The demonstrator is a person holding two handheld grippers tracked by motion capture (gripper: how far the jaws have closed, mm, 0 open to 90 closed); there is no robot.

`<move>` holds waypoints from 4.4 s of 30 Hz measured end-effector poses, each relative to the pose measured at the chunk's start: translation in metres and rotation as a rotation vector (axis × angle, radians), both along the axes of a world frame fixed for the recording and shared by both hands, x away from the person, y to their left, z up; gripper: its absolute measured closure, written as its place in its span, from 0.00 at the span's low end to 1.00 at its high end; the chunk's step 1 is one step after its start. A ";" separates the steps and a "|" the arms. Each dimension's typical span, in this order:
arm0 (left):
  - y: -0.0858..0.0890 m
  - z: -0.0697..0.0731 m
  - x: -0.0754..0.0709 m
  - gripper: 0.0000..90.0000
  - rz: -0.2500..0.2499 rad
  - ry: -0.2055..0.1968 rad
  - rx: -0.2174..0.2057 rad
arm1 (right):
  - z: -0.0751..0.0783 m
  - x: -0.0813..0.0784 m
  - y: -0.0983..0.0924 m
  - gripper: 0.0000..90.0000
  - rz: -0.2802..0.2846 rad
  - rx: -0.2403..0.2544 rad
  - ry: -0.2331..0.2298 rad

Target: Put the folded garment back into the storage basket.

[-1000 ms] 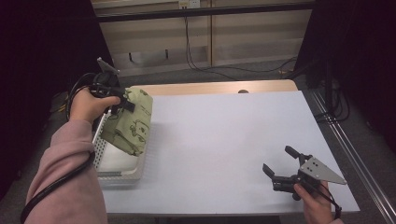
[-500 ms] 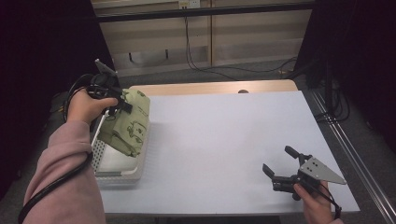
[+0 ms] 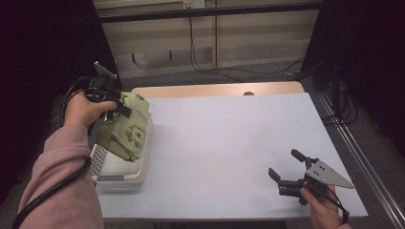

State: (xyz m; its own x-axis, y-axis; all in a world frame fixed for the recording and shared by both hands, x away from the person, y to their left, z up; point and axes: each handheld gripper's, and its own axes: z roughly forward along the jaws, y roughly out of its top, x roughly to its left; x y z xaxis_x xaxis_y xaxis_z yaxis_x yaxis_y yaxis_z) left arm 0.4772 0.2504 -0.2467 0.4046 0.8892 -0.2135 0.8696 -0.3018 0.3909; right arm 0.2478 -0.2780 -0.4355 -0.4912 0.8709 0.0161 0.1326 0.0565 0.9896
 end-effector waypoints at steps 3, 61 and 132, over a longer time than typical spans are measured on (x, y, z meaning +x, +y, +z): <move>0.002 -0.001 -0.001 0.83 0.003 -0.011 0.008 | 0.000 0.000 0.000 0.01 0.000 -0.001 0.000; 0.017 -0.028 -0.007 0.83 -0.006 0.011 0.028 | 0.000 0.000 0.000 0.01 0.004 -0.002 -0.002; 0.018 -0.065 -0.006 0.82 -0.022 0.015 0.037 | 0.000 0.000 0.000 0.01 0.007 -0.003 -0.001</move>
State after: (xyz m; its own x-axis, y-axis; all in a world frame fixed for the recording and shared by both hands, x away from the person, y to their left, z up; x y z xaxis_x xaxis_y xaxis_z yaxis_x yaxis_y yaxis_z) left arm 0.4710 0.2686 -0.3119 0.4211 0.8876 -0.1867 0.8683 -0.3350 0.3658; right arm 0.2478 -0.2778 -0.4350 -0.4974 0.8674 0.0126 0.1311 0.0608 0.9895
